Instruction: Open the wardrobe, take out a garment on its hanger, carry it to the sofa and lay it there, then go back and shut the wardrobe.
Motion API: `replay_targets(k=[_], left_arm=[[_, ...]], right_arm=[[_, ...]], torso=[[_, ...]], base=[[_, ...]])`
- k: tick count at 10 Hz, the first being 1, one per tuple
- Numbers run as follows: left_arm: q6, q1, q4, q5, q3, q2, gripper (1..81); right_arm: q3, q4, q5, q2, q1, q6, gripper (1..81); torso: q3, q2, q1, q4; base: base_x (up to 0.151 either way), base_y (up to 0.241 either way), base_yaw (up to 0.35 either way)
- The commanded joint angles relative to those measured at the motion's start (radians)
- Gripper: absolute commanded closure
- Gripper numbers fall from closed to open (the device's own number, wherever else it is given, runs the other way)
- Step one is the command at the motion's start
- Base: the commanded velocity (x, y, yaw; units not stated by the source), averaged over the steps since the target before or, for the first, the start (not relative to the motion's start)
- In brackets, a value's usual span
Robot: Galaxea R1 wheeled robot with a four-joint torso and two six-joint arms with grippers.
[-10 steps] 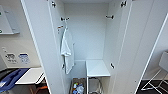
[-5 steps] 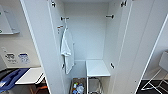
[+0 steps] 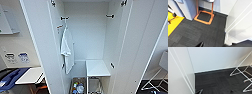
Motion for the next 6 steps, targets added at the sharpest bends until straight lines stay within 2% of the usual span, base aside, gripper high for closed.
replay_targets(k=[1,2,3,4,6], left_arm=[[-0.036,-0.169,-0.014,0.053,-0.036,-0.136,1.0],[-0.071,-0.227,-0.013,0.075,-0.03,-0.155,1.0],[-0.075,-0.316,-0.008,0.152,-0.02,-0.166,1.0],[-0.075,-0.4,0.01,0.236,0.004,-0.175,1.0],[-0.075,-0.559,0.019,0.334,0.099,-0.187,1.0]], right_arm=[[-0.188,-0.086,-0.159,-0.12,0.339,-0.001,1.0],[-0.179,-0.076,-0.192,-0.132,0.386,0.001,1.0],[-0.138,-0.037,-0.229,-0.146,0.431,0.001,1.0],[-0.038,0.024,-0.282,-0.182,0.474,0.001,1.0],[0.161,0.166,-0.358,-0.242,0.542,0.002,1.0]], torso=[[0.0,0.0,0.0,0.0],[0.0,0.0,0.0,0.0],[0.0,0.0,0.0,0.0],[0.0,0.001,0.0,0.0],[-0.001,0.001,0.001,0.0]], base=[[0.0,0.0,0.0],[0.0,0.0,0.0],[0.0,0.0,0.0],[0.0,0.0,0.0],[0.0,0.0,0.0]])
